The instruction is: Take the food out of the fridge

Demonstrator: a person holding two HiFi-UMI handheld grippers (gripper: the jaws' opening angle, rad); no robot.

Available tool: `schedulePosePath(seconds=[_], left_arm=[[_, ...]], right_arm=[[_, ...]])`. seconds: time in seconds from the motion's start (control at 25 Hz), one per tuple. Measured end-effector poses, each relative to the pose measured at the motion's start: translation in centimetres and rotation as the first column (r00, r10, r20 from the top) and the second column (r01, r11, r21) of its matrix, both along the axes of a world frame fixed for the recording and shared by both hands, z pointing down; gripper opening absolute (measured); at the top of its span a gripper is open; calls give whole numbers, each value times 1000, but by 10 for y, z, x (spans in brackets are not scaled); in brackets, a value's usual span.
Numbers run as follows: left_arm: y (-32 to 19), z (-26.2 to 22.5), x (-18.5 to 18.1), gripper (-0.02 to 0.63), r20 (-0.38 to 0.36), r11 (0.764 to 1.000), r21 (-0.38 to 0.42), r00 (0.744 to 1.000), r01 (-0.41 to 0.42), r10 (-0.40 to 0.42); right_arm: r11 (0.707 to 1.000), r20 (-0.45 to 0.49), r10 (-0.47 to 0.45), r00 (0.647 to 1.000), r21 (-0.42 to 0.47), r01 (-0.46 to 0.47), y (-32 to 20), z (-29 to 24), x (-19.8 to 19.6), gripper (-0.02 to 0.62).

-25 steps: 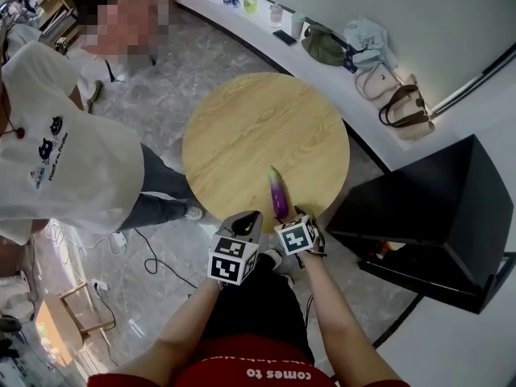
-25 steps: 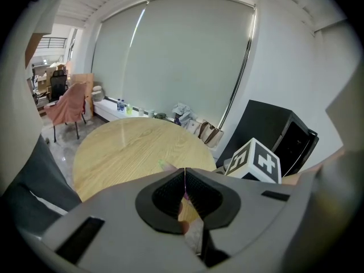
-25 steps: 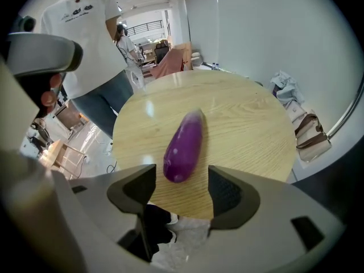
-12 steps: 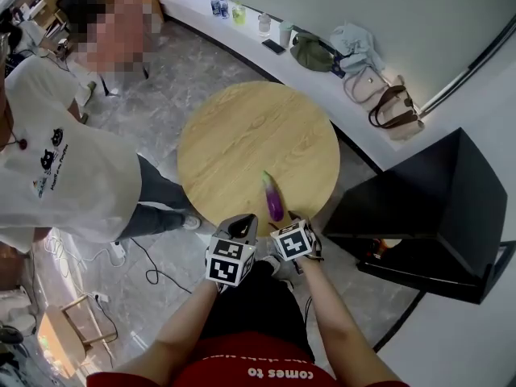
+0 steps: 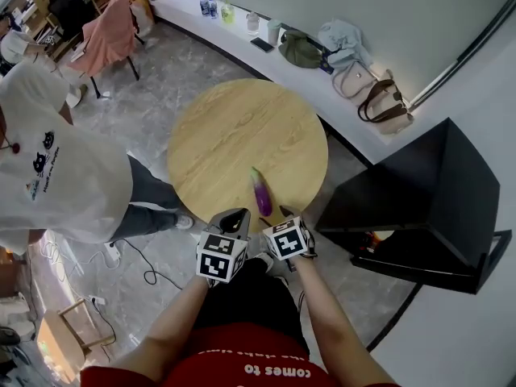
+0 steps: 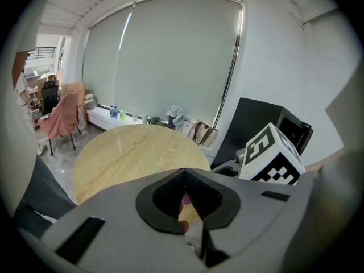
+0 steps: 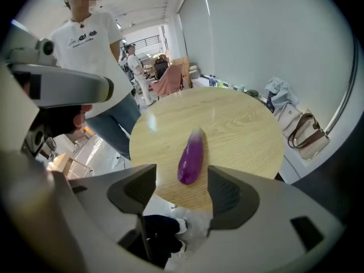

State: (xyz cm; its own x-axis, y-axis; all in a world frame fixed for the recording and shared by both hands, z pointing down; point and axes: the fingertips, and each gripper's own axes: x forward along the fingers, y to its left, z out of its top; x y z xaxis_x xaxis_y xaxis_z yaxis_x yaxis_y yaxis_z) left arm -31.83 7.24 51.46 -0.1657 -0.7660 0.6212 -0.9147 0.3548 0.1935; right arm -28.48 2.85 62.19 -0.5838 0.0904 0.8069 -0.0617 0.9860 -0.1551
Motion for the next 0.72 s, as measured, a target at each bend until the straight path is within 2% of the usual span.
schedulePosePath(seconds=[0.24, 0.4, 0.56, 0.72], left_arm=[[-21, -15, 29, 9, 15, 993, 25, 993, -113, 113], [-44, -21, 59, 9, -6, 978, 50, 979, -203, 203], [-71, -31, 102, 9, -10, 942, 72, 944, -329, 331], [-95, -42, 150, 9, -6, 892, 88, 896, -442, 445]], right_arm=[[995, 92, 75, 993, -76, -68, 1, -32, 25, 259], [978, 143, 198, 970, -94, -185, -12, -50, 55, 175], [938, 181, 342, 922, -120, -325, -28, -66, 97, 166], [881, 225, 472, 852, -107, -460, -45, -86, 146, 167]])
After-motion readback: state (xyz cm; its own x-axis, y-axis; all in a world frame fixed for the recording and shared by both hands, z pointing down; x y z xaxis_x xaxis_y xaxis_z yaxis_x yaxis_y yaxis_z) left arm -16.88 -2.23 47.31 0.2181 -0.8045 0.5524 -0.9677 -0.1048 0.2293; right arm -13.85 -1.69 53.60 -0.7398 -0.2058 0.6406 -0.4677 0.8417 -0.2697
